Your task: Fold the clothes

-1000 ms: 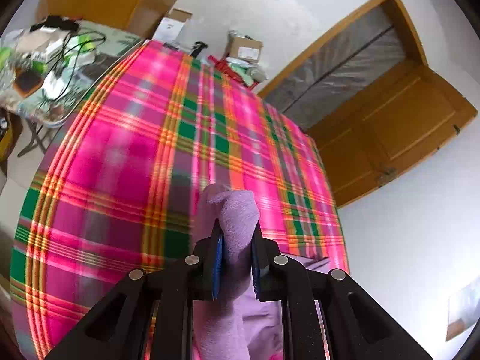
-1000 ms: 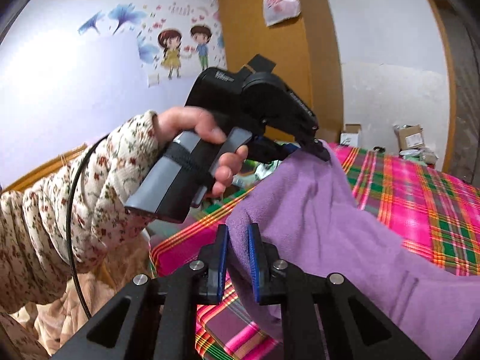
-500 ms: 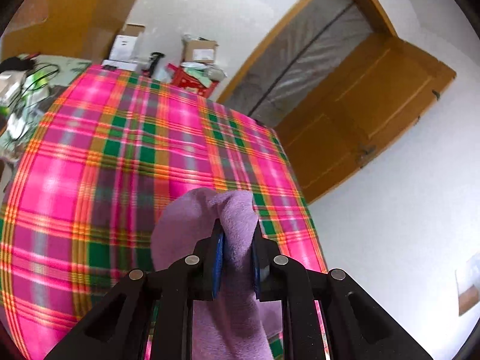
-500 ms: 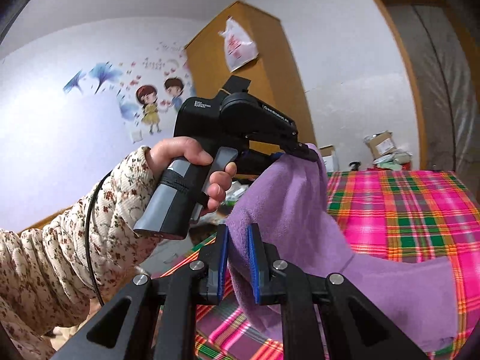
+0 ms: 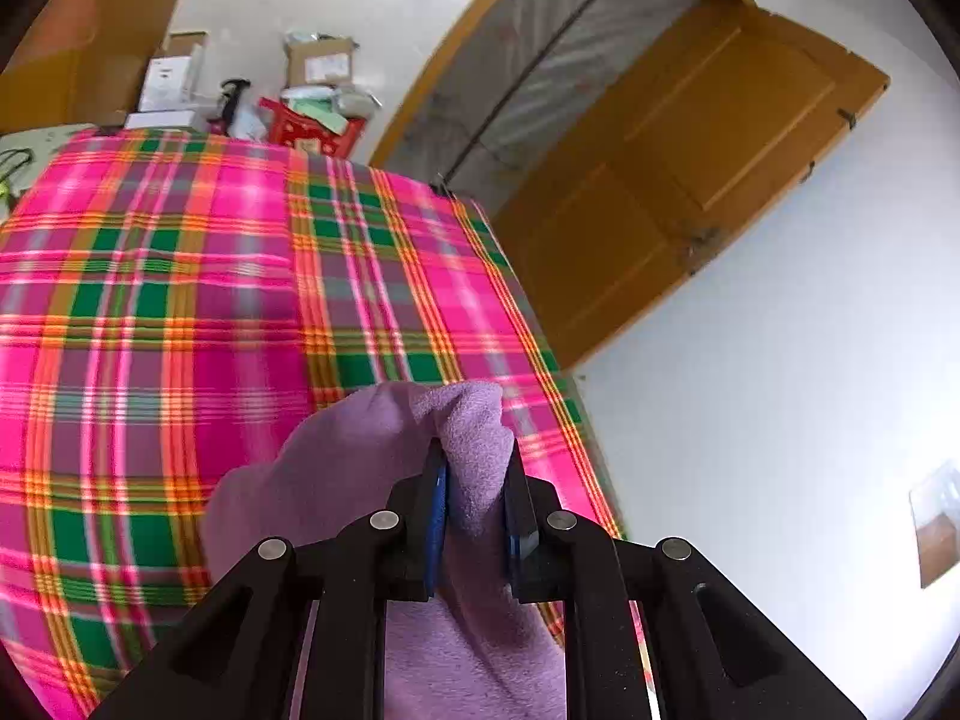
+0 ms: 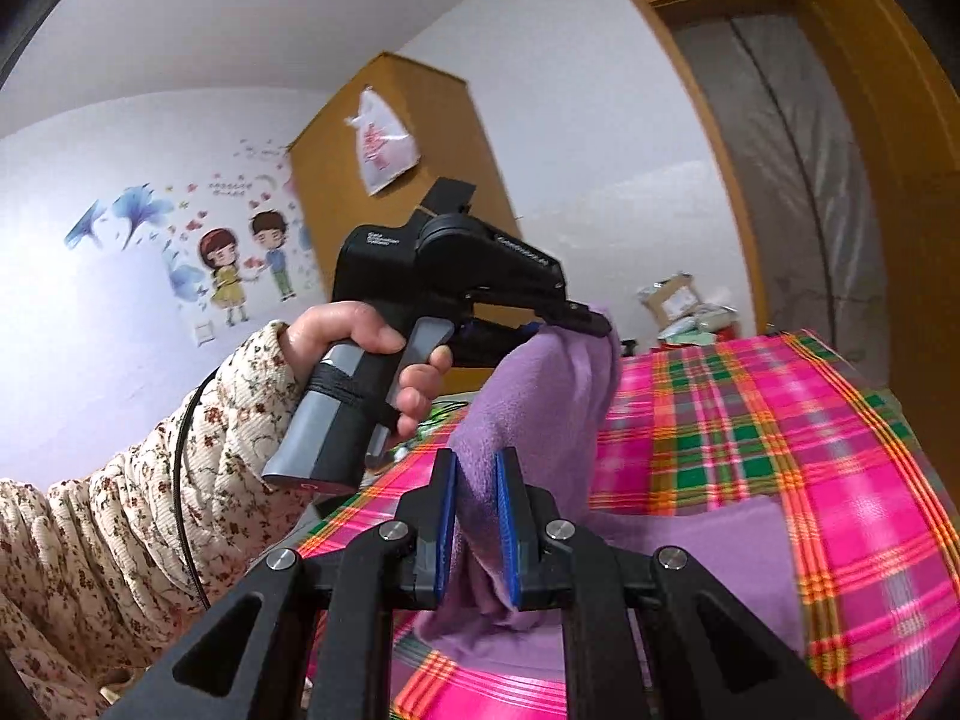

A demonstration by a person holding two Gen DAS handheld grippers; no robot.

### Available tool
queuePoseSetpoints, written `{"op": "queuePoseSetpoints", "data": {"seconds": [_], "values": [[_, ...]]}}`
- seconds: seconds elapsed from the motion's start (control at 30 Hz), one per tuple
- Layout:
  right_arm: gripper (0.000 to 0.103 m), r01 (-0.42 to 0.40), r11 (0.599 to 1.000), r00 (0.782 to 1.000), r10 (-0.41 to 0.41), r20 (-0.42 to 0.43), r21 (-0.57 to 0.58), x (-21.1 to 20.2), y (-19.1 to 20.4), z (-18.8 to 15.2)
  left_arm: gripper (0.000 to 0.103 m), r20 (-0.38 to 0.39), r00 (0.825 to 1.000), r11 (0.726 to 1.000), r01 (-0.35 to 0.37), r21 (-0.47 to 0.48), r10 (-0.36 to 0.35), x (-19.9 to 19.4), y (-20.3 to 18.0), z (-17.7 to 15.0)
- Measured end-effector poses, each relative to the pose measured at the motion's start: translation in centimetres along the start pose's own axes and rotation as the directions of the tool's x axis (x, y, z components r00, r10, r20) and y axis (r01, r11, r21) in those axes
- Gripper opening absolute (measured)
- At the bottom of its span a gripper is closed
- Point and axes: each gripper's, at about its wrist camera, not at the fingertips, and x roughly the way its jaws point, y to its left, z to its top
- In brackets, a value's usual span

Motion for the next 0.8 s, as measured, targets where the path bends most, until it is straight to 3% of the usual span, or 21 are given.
{"op": "queuePoseSetpoints", "data": {"seconds": [0.33, 0.8], "values": [[0.014, 0.123, 0.990, 0.992, -0.123, -0.006, 0.075, -1.9, -5.5, -0.9, 0.016, -0.122, 0.993, 1.000, 0.002, 0.024, 0.001, 7.6, -3.0, 0.0], [0.014, 0.244, 0.960, 0.967, -0.231, -0.106, 0.136, -1.2, -11.8, -3.6, 0.016, -0.259, 0.965, 1.000, -0.027, -0.001, 0.025, 16.8, -2.0, -0.6]]}}
